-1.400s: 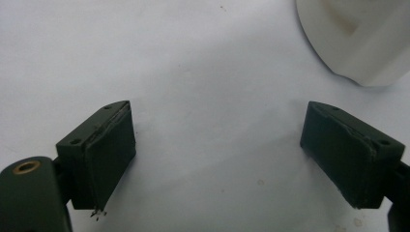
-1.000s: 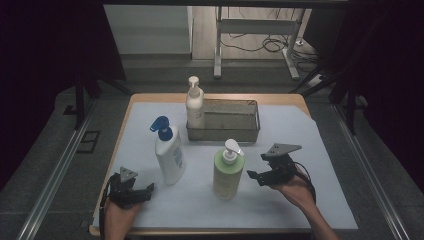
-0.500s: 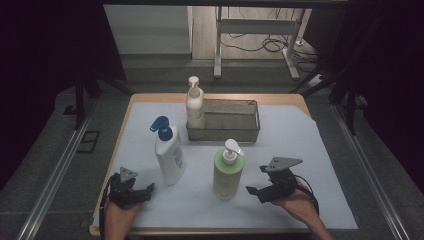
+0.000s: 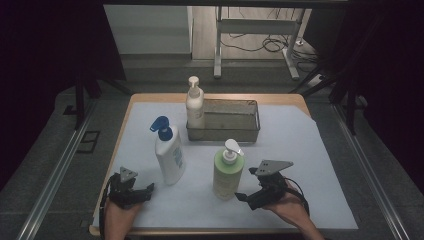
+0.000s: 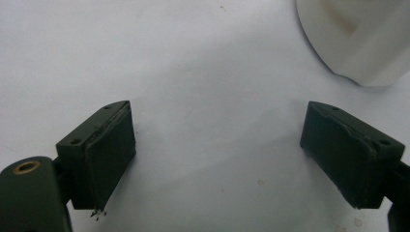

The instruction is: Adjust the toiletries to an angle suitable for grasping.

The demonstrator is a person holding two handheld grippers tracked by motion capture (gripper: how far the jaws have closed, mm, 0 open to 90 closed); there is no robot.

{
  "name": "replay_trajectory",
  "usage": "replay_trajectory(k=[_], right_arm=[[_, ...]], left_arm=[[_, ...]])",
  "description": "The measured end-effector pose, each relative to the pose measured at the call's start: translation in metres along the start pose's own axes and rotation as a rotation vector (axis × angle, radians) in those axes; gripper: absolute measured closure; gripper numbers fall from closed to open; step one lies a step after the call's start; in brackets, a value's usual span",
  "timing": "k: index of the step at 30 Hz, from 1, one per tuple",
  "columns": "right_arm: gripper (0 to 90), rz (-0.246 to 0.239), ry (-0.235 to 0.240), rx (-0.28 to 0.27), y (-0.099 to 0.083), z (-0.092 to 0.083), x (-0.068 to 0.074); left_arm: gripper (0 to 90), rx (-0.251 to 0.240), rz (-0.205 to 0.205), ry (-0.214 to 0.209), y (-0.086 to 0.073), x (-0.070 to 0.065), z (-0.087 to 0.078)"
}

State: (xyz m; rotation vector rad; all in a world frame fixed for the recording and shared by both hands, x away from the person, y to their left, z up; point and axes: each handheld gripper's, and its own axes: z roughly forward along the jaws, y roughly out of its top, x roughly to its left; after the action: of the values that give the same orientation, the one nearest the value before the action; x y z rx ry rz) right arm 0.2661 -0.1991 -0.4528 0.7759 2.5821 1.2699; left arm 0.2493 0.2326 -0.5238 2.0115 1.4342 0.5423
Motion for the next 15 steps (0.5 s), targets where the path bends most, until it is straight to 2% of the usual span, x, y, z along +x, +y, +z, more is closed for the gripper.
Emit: replay_trajectory(k=[11, 15], right_arm=[[1.3, -0.027, 0.014, -0.026, 0.023, 0.007, 0.009], [1.6, -0.040, 0.005, -0.026, 0.031, 0.010, 0.013]], left_arm=[[12.2, 0.000, 0.001, 0.000, 0.000, 0.000, 0.000], [12.2, 0.000, 0.001, 0.000, 0.000, 0.000, 0.000]])
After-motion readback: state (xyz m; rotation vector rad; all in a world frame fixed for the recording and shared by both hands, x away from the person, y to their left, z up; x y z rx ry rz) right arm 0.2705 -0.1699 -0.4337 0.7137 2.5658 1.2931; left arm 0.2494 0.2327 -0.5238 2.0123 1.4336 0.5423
